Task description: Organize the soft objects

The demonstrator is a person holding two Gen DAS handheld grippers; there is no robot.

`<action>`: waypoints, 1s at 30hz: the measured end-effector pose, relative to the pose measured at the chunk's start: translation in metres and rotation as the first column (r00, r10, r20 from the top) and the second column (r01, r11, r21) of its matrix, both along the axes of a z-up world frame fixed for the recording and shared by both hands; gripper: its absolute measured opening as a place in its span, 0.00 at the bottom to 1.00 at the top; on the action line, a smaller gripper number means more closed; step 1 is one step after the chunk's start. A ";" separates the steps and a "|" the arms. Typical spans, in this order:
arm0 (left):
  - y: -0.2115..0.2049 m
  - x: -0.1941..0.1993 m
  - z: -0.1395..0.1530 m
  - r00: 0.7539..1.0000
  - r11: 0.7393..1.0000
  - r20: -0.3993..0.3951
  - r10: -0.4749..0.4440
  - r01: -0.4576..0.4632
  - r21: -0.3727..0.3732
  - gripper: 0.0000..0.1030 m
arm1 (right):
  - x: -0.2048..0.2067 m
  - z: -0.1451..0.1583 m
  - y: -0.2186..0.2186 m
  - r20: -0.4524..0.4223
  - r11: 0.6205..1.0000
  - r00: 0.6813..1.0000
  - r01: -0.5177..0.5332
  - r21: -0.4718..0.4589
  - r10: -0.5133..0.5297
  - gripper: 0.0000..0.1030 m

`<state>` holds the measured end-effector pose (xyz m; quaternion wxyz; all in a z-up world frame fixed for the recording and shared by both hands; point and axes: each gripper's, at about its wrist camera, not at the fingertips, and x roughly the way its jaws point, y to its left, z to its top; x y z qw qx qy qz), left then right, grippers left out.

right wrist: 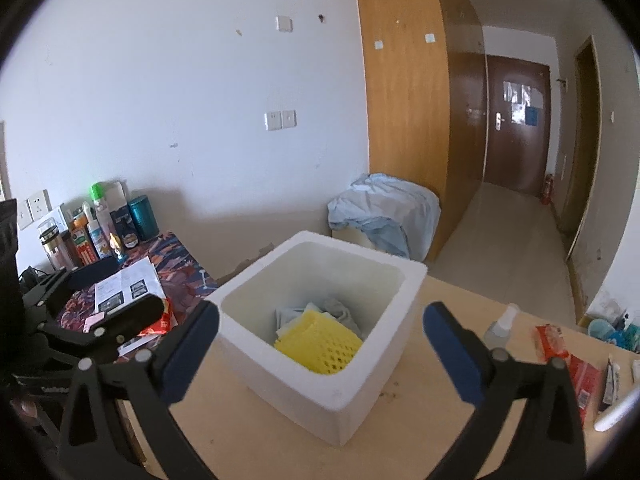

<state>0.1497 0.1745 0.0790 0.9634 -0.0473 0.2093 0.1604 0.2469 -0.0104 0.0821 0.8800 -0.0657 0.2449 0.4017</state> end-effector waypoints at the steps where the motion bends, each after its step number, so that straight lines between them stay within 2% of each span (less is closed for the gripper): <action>1: -0.003 -0.002 0.002 1.000 1.000 0.005 -0.004 0.004 0.003 1.00 | -0.003 0.001 -0.003 0.001 1.000 1.000 0.001 0.004 -0.001 1.00; 16: -0.053 -0.042 0.020 0.994 0.995 0.037 -0.099 0.098 0.027 1.00 | -0.062 0.022 -0.072 0.020 0.995 0.996 0.080 0.066 -0.082 1.00; 30: -0.101 -0.064 0.029 0.965 0.967 0.070 -0.253 0.251 0.033 1.00 | -0.110 0.031 -0.140 0.054 0.970 0.973 0.217 0.110 -0.224 1.00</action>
